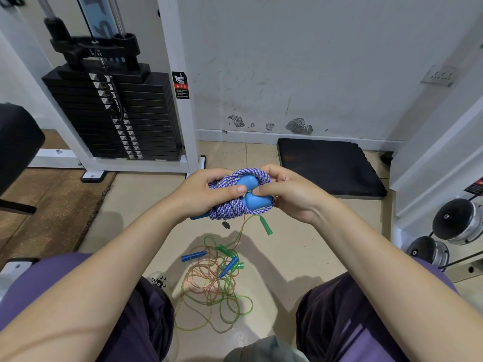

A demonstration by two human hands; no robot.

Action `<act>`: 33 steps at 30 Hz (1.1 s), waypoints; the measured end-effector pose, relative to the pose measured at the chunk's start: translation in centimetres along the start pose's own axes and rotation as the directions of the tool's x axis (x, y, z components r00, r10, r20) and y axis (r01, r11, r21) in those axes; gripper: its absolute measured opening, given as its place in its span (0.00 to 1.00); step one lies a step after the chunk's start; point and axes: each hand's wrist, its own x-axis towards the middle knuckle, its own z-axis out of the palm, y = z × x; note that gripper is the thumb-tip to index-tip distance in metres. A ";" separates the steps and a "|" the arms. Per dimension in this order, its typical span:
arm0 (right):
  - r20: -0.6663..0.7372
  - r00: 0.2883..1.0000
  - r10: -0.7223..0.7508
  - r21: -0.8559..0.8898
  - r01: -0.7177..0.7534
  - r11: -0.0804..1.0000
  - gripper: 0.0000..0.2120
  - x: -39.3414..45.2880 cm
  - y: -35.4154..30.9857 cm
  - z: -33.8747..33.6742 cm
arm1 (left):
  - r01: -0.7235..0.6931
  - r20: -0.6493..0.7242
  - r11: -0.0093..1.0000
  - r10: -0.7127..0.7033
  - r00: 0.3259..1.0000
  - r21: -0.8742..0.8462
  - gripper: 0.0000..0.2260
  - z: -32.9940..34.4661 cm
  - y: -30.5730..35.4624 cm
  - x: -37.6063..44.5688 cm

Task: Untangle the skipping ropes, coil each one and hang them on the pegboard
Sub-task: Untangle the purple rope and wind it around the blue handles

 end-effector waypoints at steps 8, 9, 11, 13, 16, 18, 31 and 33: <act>0.030 0.999 -0.024 0.056 0.022 0.998 0.29 -0.2 -0.8 -0.6 | 0.041 -0.010 0.983 -0.043 0.999 -0.181 0.06 -0.2 0.6 0.0; 0.044 0.999 -0.024 0.035 0.022 0.999 0.29 -0.2 -0.9 -0.7 | 0.049 -0.002 0.977 -0.051 0.999 -0.206 0.06 -0.1 0.6 -0.1; 0.085 0.996 -0.004 0.013 0.003 1.000 0.23 -0.4 -1.0 -0.9 | 0.068 0.012 0.970 -0.067 0.998 -0.235 0.08 0.0 0.6 -0.2; 0.124 0.992 0.003 0.028 -0.007 1.000 0.15 -0.6 -0.9 -0.9 | 0.077 0.011 0.968 -0.077 0.997 -0.239 0.10 0.1 0.7 -0.3; 0.146 0.989 0.001 0.027 -0.005 1.000 0.15 -0.7 -0.9 -0.7 | 0.059 -0.006 0.974 -0.062 0.998 -0.216 0.09 0.1 0.8 -0.2; 0.108 0.994 -0.003 -0.013 0.005 1.000 0.20 -0.8 -1.0 -0.5 | 0.049 -0.009 0.982 -0.051 0.999 -0.183 0.07 0.0 0.9 -0.2; -0.119 0.964 -0.238 -0.255 0.202 0.946 0.04 -0.9 -0.6 -0.2 | 0.123 -0.073 0.988 -0.130 0.989 -0.095 0.12 0.2 0.0 0.4; -0.149 0.956 -0.252 -0.290 0.202 0.936 0.04 -0.8 -0.6 -0.1 | 0.130 -0.086 0.985 -0.140 0.986 -0.113 0.12 0.3 0.0 0.4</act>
